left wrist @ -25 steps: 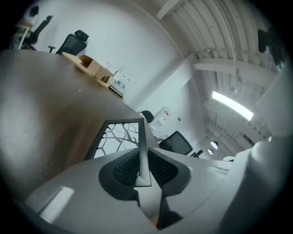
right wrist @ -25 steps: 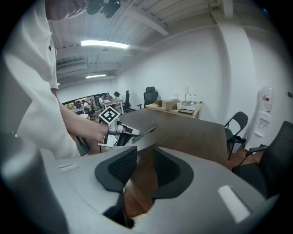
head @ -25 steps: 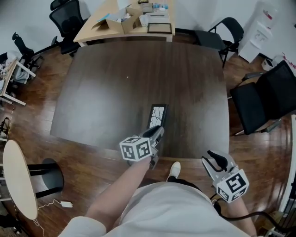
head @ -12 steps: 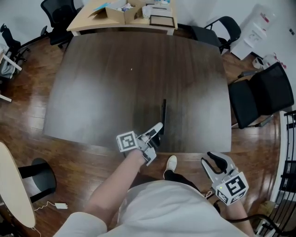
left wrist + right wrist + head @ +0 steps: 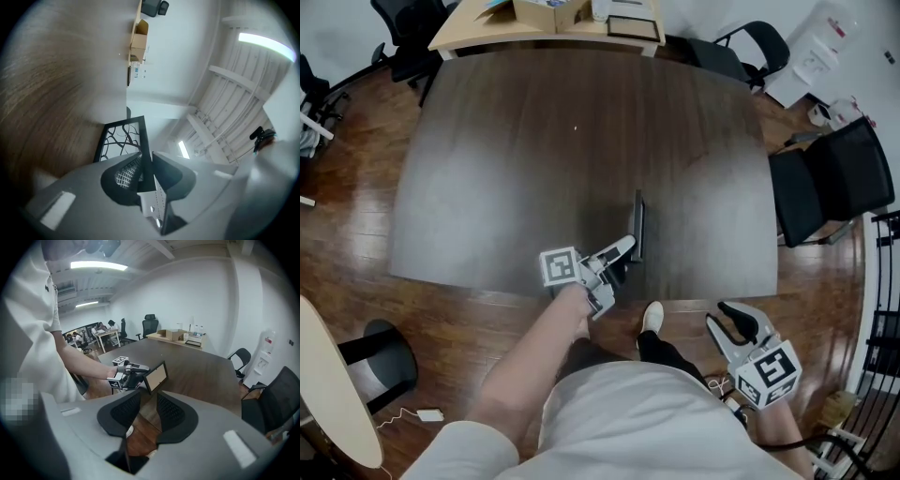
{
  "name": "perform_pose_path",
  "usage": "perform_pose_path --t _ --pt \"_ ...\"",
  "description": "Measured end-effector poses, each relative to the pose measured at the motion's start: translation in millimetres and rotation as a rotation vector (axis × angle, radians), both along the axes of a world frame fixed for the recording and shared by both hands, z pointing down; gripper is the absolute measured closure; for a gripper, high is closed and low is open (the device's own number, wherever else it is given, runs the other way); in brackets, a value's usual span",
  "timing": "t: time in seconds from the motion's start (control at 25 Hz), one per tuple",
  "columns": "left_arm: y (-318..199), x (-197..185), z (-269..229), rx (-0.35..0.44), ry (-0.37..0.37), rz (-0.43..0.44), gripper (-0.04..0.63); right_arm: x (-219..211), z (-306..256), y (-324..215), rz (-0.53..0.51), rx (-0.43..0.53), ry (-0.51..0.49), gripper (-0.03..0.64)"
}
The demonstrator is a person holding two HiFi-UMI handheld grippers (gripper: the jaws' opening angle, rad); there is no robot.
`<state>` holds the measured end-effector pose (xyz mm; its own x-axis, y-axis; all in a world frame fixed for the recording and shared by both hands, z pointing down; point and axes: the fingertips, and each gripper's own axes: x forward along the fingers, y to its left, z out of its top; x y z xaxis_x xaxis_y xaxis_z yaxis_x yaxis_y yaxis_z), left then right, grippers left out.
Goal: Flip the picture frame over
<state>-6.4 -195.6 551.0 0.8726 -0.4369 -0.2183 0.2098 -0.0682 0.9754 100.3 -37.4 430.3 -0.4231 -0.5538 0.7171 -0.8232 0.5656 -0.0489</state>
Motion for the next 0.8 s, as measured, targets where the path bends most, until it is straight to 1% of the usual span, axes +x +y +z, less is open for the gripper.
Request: perform_pose_path --t 0.16,0.24,0.4,0.48,0.56,0.64,0.72,0.76,0.8 --pt "0 -8 1 0.03 -0.006 0.047 0.525 -11 0 0 0.011 0.004 -0.013 0.503" --pt "1 -11 2 0.037 -0.003 0.069 0.522 -12 1 2 0.022 0.003 -0.014 0.503" --pt "0 -18 5 0.074 -0.015 0.113 0.518 -15 4 7 0.046 -0.002 -0.014 0.503" --pt "0 -20 7 0.077 -0.015 0.13 0.506 -16 5 9 0.057 -0.006 -0.014 0.503" --pt "1 -21 8 0.079 -0.011 0.151 0.476 -17 6 11 0.065 -0.008 -0.014 0.503" --pt "3 -20 8 0.087 -0.017 0.17 0.474 -17 6 12 0.071 -0.009 -0.012 0.503" --pt "3 -18 11 0.096 -0.046 0.184 0.474 -17 5 13 0.079 -0.01 -0.01 0.503" --pt "3 -18 15 0.107 -0.078 0.191 0.474 -16 6 13 0.083 -0.012 -0.009 0.503" --pt "2 -19 22 0.124 -0.131 0.199 0.474 -17 6 14 0.085 -0.014 -0.01 0.503"
